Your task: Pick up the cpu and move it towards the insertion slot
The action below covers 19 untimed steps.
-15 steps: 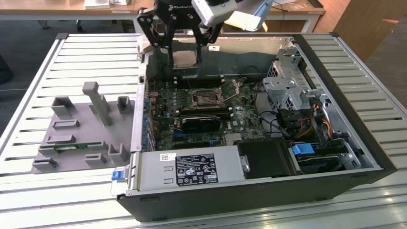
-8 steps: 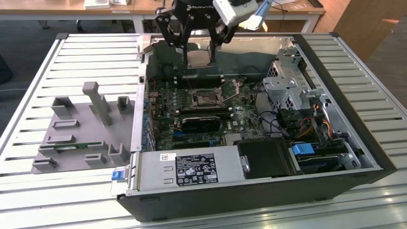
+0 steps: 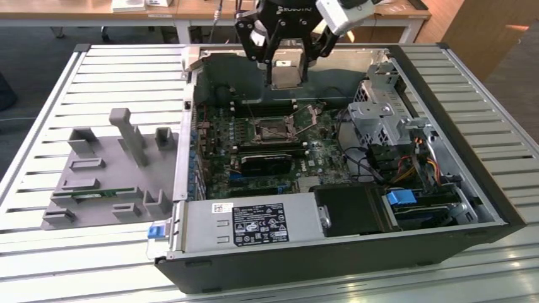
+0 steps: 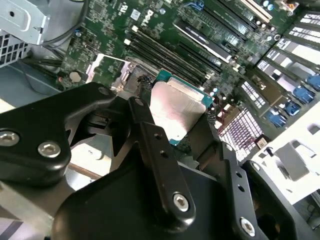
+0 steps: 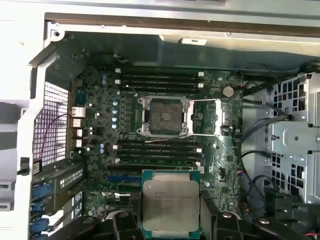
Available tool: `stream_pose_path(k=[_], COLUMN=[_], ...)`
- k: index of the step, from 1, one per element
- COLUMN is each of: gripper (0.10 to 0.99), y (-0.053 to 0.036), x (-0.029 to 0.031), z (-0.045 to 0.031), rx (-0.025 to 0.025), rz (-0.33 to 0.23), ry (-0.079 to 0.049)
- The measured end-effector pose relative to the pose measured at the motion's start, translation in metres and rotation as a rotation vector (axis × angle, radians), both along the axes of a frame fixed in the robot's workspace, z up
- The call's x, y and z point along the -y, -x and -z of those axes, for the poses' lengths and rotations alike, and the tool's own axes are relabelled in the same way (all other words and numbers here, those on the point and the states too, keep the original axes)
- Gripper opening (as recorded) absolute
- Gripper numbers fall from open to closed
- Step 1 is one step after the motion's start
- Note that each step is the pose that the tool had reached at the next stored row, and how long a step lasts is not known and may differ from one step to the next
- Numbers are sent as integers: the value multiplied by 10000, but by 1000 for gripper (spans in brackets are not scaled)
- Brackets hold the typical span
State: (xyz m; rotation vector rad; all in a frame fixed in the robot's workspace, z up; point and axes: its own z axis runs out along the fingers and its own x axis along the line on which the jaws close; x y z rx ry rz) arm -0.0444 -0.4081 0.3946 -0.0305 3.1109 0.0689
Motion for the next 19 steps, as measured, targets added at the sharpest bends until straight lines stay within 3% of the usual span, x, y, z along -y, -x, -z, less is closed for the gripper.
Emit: stream_pose_path(k=[3,7,15,19], gripper=[541,541,541,541], y=[-49,-84,-139,-142], x=[-23,-100,-304,-439], z=[9,34,120,156], rx=[0,0,1,1], rz=[13,42,64,65], ry=[1,2,10,14])
